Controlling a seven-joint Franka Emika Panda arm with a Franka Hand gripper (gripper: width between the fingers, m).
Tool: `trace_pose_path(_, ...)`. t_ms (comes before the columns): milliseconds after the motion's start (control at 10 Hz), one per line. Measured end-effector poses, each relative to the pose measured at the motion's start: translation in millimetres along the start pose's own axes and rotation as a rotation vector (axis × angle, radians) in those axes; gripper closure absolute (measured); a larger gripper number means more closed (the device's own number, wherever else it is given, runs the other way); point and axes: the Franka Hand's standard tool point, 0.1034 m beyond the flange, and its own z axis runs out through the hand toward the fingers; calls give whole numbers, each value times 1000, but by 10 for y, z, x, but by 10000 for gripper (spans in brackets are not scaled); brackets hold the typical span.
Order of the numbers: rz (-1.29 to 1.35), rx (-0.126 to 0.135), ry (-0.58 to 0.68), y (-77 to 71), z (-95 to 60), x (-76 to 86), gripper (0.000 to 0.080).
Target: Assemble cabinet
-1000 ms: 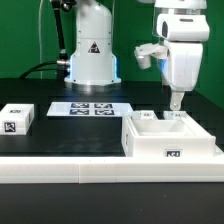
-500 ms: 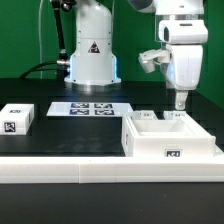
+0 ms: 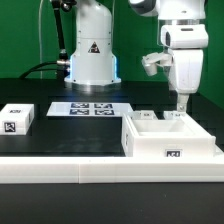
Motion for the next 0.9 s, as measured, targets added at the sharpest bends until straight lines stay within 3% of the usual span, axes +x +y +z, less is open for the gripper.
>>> trace_pose_path(300, 35, 1, 27, -318, 138, 112, 2)
trace_pose_path(400, 35, 11, 31, -370, 218, 117, 2)
trace_pose_path(900, 37, 18, 50, -417, 376, 160, 2)
